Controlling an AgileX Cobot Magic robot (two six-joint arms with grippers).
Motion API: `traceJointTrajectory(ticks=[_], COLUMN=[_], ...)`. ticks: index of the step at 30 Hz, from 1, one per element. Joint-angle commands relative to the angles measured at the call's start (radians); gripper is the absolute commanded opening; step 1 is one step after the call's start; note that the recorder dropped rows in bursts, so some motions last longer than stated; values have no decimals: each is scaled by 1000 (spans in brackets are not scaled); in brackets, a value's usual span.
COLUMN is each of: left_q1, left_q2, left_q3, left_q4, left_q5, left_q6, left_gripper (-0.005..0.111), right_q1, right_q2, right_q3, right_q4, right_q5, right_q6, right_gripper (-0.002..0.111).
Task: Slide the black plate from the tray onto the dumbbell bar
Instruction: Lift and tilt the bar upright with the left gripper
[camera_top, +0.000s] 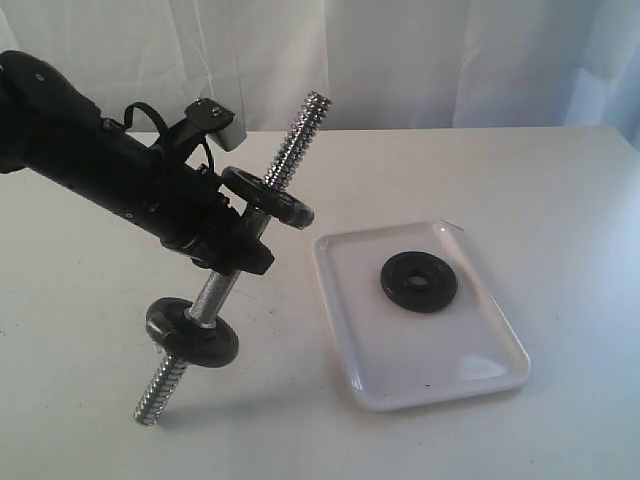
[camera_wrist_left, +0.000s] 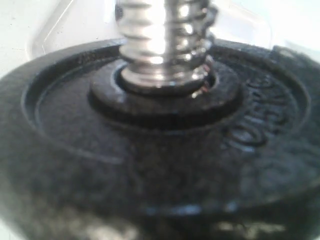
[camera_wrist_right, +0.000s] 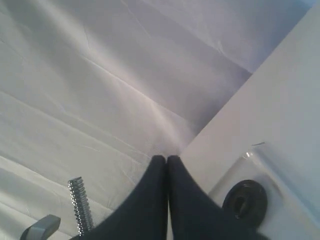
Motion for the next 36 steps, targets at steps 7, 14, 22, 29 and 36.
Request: traceJointTrajectory(ticks=[7, 14, 22, 29, 36], left_q1=[1, 1, 1, 1, 1], left_q2=[-104, -162, -242, -271, -283], left_q3=[99, 153, 214, 275, 307], left_q4=[-162, -165, -187, -199, -245], left_q5=[-29, -31, -12, -20, -20], left_q6=[-16, -16, -16, -16, 20], left_gripper=[0, 0, 0, 0, 0], right_q1=[-4, -4, -4, -4, -4], right_q2=[-6, -6, -6, 47, 151], right_q3=[-96, -97, -133, -207, -258], right_q4=[-7, -7, 15, 20, 46], right_q5=[76, 136, 223, 186, 173], right_q6=[-140, -148, -186, -301, -327], right_gripper=[0, 0, 0, 0, 0])
